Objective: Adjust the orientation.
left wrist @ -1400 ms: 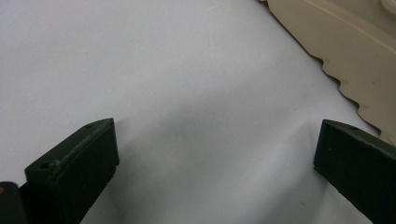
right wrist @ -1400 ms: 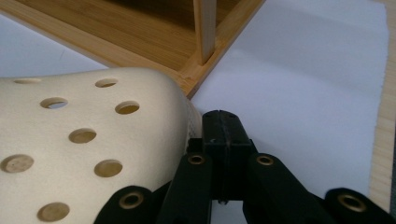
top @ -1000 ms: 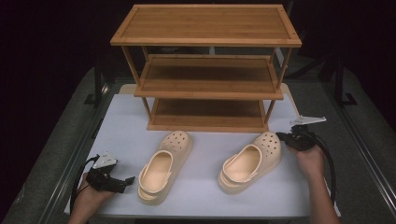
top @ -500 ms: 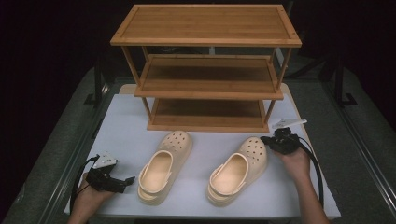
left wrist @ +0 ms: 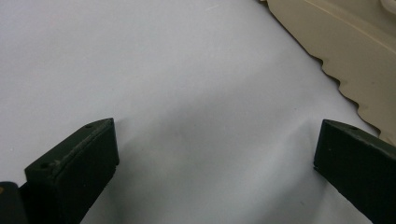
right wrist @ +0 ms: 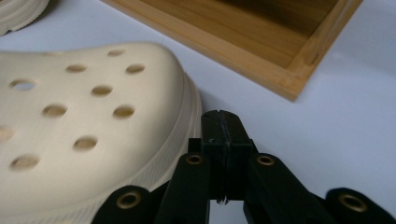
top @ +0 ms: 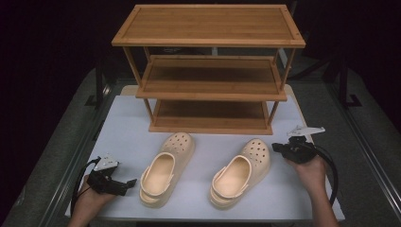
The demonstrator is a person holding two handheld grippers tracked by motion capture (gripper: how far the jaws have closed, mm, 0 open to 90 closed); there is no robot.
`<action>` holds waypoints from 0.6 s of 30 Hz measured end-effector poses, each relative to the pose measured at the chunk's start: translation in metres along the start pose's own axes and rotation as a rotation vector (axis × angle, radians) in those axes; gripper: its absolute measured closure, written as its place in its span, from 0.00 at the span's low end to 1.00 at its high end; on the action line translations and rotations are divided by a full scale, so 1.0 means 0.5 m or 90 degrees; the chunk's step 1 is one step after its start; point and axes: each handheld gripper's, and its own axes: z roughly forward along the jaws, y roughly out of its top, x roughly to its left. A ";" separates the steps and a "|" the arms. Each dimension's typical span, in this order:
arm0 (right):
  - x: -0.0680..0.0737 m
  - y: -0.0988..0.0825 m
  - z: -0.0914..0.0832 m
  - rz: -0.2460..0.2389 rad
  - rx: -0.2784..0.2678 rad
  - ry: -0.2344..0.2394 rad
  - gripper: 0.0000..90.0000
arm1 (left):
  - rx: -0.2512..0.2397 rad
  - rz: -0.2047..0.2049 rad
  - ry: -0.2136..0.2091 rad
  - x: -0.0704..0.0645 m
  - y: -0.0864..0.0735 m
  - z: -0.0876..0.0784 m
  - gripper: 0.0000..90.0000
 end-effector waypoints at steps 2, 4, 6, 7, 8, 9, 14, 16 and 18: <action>0.004 -0.007 -0.007 0.002 -0.001 0.001 0.98 | 0.000 0.000 0.000 0.000 0.000 0.000 0.00; 0.016 -0.032 -0.026 0.005 -0.014 0.004 1.00 | 0.000 0.000 0.000 0.000 0.000 0.000 0.00; 0.019 -0.039 -0.030 0.009 -0.011 0.009 1.00 | 0.000 0.000 0.000 0.000 0.000 0.000 0.00; 0.026 -0.053 -0.043 0.012 -0.012 0.018 1.00 | 0.000 0.000 0.000 0.000 0.000 0.000 0.00; 0.029 -0.057 -0.048 0.015 -0.016 0.024 1.00 | 0.000 0.000 0.000 0.000 0.000 0.000 0.00; 0.029 -0.057 -0.048 0.015 -0.016 0.024 1.00 | 0.000 0.001 0.001 0.000 0.000 0.000 0.00; 0.055 -0.080 -0.062 0.016 -0.026 0.053 1.00 | 0.000 0.001 0.001 0.000 0.000 0.000 0.00; 0.067 -0.091 -0.058 0.011 -0.007 0.062 1.00 | 0.000 0.001 0.001 0.000 0.000 0.000 0.00; 0.069 -0.091 -0.051 0.007 0.003 0.060 1.00 | 0.000 0.001 0.001 0.000 0.000 0.000 0.00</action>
